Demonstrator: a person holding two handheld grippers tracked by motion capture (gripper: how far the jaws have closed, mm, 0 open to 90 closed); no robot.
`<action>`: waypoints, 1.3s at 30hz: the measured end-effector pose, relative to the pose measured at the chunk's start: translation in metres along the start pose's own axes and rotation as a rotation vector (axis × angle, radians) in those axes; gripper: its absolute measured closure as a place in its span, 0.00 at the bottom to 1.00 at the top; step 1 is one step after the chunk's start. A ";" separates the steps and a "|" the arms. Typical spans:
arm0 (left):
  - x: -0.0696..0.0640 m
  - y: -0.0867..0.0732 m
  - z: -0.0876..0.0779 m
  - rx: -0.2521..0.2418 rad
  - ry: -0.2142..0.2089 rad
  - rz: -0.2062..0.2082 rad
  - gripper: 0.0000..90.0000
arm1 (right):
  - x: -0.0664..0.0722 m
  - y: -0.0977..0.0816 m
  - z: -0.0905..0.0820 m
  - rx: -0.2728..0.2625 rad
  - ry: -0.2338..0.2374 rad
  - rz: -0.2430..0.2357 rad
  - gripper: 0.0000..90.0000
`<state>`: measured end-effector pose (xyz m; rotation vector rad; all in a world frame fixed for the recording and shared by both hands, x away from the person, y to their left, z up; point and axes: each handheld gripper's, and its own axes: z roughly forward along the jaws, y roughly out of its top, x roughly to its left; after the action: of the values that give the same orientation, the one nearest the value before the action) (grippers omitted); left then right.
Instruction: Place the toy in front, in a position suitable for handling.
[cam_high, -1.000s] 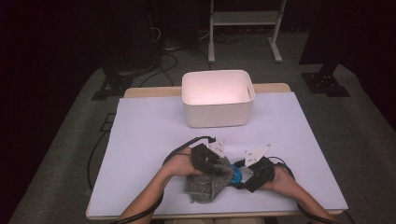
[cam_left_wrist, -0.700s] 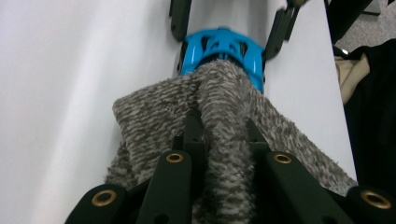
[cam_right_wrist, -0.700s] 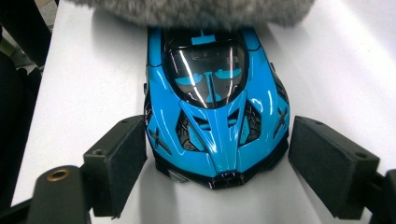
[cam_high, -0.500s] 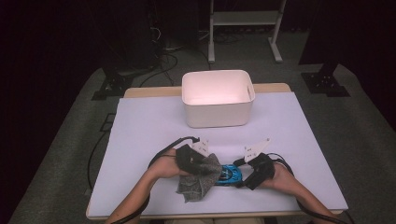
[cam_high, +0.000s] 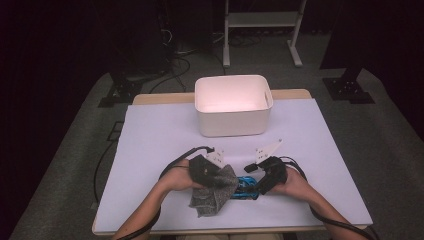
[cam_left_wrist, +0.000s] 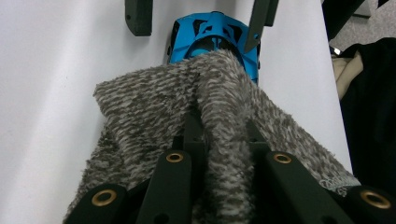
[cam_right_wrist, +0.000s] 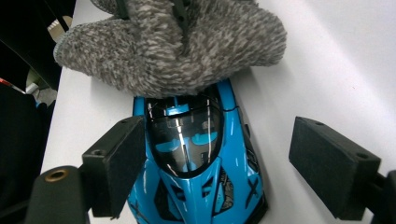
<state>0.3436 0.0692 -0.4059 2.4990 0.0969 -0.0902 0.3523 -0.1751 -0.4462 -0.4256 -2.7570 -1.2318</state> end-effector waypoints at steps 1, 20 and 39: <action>0.000 0.000 0.000 0.002 0.000 0.001 0.87 | -0.001 -0.001 0.001 -0.001 0.005 0.009 0.20; -0.003 0.008 -0.014 0.014 0.016 0.018 0.87 | 0.010 -0.011 0.008 -0.035 0.003 0.098 0.26; 0.014 0.029 -0.024 0.059 0.041 0.000 0.86 | 0.034 -0.009 0.004 -0.027 -0.129 0.016 0.27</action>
<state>0.3617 0.0612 -0.3707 2.5608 0.1127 -0.0419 0.3172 -0.1706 -0.4483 -0.5471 -2.8396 -1.2823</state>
